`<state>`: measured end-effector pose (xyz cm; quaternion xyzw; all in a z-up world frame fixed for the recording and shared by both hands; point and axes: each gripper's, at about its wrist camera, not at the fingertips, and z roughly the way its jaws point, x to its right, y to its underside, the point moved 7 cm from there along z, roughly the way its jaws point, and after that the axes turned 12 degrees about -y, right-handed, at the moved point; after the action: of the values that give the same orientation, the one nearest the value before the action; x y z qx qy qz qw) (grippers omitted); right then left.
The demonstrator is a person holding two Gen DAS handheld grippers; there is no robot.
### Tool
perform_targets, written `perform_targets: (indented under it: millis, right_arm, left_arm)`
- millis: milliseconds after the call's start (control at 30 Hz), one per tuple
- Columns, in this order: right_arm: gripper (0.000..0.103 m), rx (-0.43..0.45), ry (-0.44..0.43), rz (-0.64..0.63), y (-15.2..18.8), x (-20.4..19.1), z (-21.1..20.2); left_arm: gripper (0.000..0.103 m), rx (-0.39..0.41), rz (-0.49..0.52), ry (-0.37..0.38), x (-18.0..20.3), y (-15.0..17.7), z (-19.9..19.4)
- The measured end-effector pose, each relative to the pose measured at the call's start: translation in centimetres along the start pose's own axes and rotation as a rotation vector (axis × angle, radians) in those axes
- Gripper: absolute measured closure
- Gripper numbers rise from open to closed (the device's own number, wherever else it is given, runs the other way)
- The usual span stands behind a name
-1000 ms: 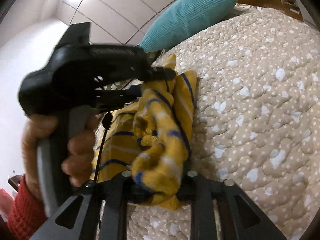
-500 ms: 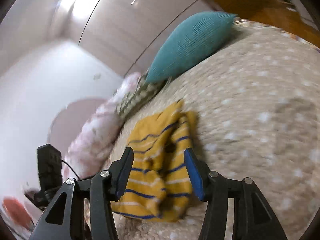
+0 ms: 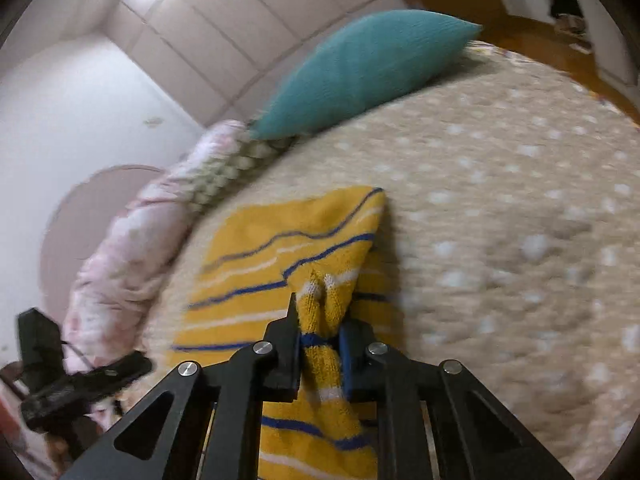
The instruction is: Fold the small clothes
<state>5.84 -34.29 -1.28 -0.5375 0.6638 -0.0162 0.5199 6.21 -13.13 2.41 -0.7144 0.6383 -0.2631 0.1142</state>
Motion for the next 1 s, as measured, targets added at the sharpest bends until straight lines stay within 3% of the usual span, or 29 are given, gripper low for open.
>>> perform_targets:
  millis: [100,167,233,267,367,567,600,633,667,733,867,1000]
  right_arm:
    - [0.079,-0.092,-0.004,0.058,1.3,1.4,1.3]
    - [0.065,-0.056,-0.027,0.096,1.2,1.9,0.7]
    - [0.04,-0.027,-0.031,0.115,0.8,2.4,-0.1]
    - [0.038,-0.011,-0.037,0.125,0.8,2.6,-0.3]
    - [0.037,-0.006,-0.059,0.152,0.9,3.1,-0.1]
    - [0.038,-0.031,-0.118,0.132,1.7,1.9,0.2]
    - [0.038,-0.035,-0.128,0.131,1.9,1.6,0.4]
    - [0.038,-0.046,-0.154,0.134,2.1,1.3,1.0]
    - [0.038,-0.06,-0.179,0.137,2.4,1.0,1.6]
    - [0.047,-0.072,-0.221,0.136,2.7,0.0,2.4]
    - [0.047,-0.11,-0.299,0.032,3.7,-4.2,3.5]
    - [0.036,-0.14,-0.238,-0.037,5.1,-5.4,4.7]
  left_arm:
    - [0.035,-0.024,-0.002,0.025,0.4,0.1,1.4]
    - [0.029,-0.029,-0.009,0.054,0.6,0.0,1.9]
    - [0.023,-0.019,-0.014,0.088,0.7,-0.4,2.2]
    - [0.022,-0.017,-0.012,0.1,0.8,-0.6,2.3]
    - [0.017,-0.02,0.011,0.141,2.0,-1.2,2.7]
    - [0.015,-0.115,0.064,0.118,4.4,-1.3,6.4]
    - [0.02,-0.133,0.07,0.107,4.6,-1.1,6.9]
    - [0.037,-0.149,0.08,0.102,4.7,-1.0,7.2]
    - [0.044,-0.145,0.082,0.101,4.4,-1.0,7.1]
    - [0.061,-0.139,0.069,0.139,3.5,-1.3,6.4]
    - [0.065,-0.139,0.029,0.141,-0.1,-1.7,6.1]
    - [0.06,-0.144,-0.003,0.162,-1.2,-1.5,6.6]
